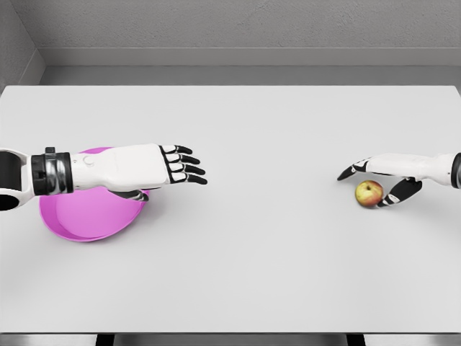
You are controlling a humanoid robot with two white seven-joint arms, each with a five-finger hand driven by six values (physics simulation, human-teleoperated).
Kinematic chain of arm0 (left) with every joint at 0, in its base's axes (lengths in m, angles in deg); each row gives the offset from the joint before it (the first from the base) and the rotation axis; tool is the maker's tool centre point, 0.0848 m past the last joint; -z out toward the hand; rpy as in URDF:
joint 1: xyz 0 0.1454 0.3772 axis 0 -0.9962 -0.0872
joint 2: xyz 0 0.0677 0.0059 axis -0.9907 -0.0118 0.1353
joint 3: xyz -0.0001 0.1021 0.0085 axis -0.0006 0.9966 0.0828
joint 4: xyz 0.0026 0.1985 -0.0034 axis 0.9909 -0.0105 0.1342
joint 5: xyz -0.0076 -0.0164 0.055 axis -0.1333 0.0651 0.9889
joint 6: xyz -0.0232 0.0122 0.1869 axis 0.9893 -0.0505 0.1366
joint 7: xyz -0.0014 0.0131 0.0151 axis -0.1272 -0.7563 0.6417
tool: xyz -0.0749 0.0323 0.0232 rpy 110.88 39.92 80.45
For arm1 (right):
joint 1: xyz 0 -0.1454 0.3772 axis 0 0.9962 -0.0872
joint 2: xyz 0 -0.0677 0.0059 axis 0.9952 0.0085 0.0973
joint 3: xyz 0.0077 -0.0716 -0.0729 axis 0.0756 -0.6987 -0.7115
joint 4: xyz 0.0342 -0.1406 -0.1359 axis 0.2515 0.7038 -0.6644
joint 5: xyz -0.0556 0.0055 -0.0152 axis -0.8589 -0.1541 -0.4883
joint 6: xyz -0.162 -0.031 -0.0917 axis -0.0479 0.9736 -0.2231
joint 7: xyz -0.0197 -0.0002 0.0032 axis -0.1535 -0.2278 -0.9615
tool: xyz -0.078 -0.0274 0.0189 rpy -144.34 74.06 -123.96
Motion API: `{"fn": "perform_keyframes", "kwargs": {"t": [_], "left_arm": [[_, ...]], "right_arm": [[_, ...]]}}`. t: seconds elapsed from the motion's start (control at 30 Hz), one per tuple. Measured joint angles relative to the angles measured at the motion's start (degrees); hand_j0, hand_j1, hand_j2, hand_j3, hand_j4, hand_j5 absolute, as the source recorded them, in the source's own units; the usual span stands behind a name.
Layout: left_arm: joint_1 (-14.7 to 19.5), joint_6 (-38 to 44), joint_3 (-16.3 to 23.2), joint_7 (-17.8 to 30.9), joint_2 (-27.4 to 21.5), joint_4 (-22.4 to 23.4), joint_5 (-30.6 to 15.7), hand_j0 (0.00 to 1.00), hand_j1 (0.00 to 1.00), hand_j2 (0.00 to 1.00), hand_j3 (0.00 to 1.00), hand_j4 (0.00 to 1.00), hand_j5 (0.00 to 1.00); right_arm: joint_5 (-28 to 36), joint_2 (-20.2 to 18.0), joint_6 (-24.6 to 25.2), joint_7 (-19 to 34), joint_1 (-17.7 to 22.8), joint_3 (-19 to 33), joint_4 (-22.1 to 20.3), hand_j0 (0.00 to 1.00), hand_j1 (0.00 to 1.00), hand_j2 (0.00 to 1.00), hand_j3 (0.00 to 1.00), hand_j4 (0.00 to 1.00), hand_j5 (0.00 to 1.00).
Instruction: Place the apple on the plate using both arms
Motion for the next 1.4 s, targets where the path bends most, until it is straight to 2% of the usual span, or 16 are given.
{"fn": "perform_keyframes", "kwargs": {"t": [0.03, 0.07, 0.17, 0.27, 0.47, 0.57, 0.7, 0.8, 0.83, 0.87, 0.9, 0.93, 1.1, 1.2, 1.27, 1.4], "left_arm": [[0.0, 0.0, 0.0, 0.01, 0.03, 0.05, 0.01, 1.0, 1.0, 1.0, 1.0, 1.0, 1.0], [0.0, 0.0, 0.0, 0.02, 0.07, 0.13, 0.0, 1.0, 1.0, 1.0, 1.0, 1.0, 1.0], [0.0, 0.0, 0.0, 0.05, 0.29, 0.27, 0.04, 1.0, 1.0, 1.0, 1.0, 1.0, 1.0], [0.0, 0.0, 0.0, 0.05, 0.37, 0.35, 0.07, 1.0, 1.0, 1.0, 1.0, 1.0, 1.0], [0.0, 0.0, 0.0, 0.07, 0.42, 0.38, 0.08, 1.0, 1.0, 1.0, 1.0, 1.0, 1.0], [0.0, 0.0, -0.01, 0.06, 0.45, 0.38, 0.08, 1.0, 1.0, 1.0, 1.0, 1.0, 1.0], [0.0, 0.0, 0.01, 0.06, 0.5, 0.38, 0.08, 1.0, 1.0, 1.0, 1.0, 1.0, 1.0], [0.0, 0.0, 0.01, 0.07, 0.51, 0.38, 0.09, 1.0, 1.0, 1.0, 1.0, 1.0, 1.0], [0.0, 0.0, 0.01, 0.07, 0.51, 0.37, 0.09, 1.0, 1.0, 1.0, 1.0, 1.0, 1.0], [0.0, 0.0, 0.01, 0.07, 0.51, 0.38, 0.08, 1.0, 1.0, 1.0, 1.0, 1.0, 1.0], [0.0, 0.0, 0.01, 0.06, 0.51, 0.38, 0.08, 1.0, 1.0, 1.0, 1.0, 1.0, 1.0], [0.0, 0.0, 0.01, 0.06, 0.51, 0.39, 0.08, 1.0, 1.0, 1.0, 1.0, 1.0, 1.0], [0.0, 0.0, 0.0, 0.05, 0.51, 0.37, 0.08, 1.0, 1.0, 1.0, 1.0, 1.0, 1.0], [0.0, 0.0, 0.0, 0.07, 0.51, 0.36, 0.09, 1.0, 1.0, 1.0, 1.0, 1.0, 1.0], [0.26, 0.0, 0.08, 0.25, 1.13, 0.45, 0.18, 1.0, 1.0, 1.0, 1.0, 1.0, 1.0], [4.48, 0.0, 0.49, 3.34, 6.71, 2.33, -0.08, 1.0, 1.0, 1.0, 1.0, 1.0, 1.0]], "right_arm": [[0.01, 0.0, -0.03, 0.0, 0.0, 0.0, 0.0, 0.68, 0.68, 0.68, 0.68, 0.68, 0.68], [0.04, 0.0, -0.08, 0.0, 0.0, 0.0, 0.0, 0.59, 0.59, 0.59, 0.59, 0.59, 0.59], [0.15, 0.0, -0.42, 0.0, 0.0, 0.0, 0.0, 0.54, 0.54, 0.54, 0.54, 0.54, 0.54], [0.2, -0.02, -0.66, -0.01, 0.0, 0.0, 0.0, 0.45, 0.45, 0.45, 0.45, 0.45, 0.45], [0.9, -0.03, -2.17, 0.0, -0.09, -0.04, -0.08, 0.44, 0.44, 0.44, 0.44, 0.44, 0.44], [5.2, 0.51, -4.04, 0.02, -2.19, -0.1, -1.25, 0.44, 0.44, 0.44, 0.44, 0.44, 0.44], [8.15, 4.95, -3.21, 0.07, -7.38, -2.5, -6.31, 0.44, 0.44, 0.44, 0.44, 0.44, 0.44], [9.13, 9.26, -1.15, 0.02, -8.53, -5.12, -7.91, 0.45, 0.45, 0.45, 0.45, 0.45, 0.45], [9.27, 10.09, -0.87, 0.01, -8.61, -5.52, -7.79, 0.54, 0.54, 0.54, 0.54, 0.54, 0.54], [9.32, 10.61, -1.01, 0.01, -8.61, -5.48, -7.04, 0.69, 0.69, 0.69, 0.69, 0.69, 0.69], [9.32, 10.97, -1.73, 0.01, -8.44, -4.9, -5.74, 0.94, 0.94, 0.94, 0.94, 0.94, 0.94], [9.33, 11.13, -2.66, 0.01, -8.26, -3.81, -4.18, 1.0, 1.0, 1.0, 1.0, 1.0, 1.0], [9.59, 9.09, -4.62, 0.0, -6.07, 3.22, 4.05, 1.0, 1.0, 1.0, 1.0, 1.0, 1.0], [9.56, 8.47, -4.91, 0.0, -5.27, 5.46, 9.65, 1.0, 1.0, 1.0, 1.0, 1.0, 1.0], [9.52, 8.28, -5.0, 0.0, -4.83, 6.26, 11.7, 1.0, 1.0, 1.0, 1.0, 1.0, 1.0], [9.52, 8.14, -5.06, 0.0, -4.57, 6.89, 14.07, 1.0, 1.0, 1.0, 1.0, 1.0, 1.0]]}}
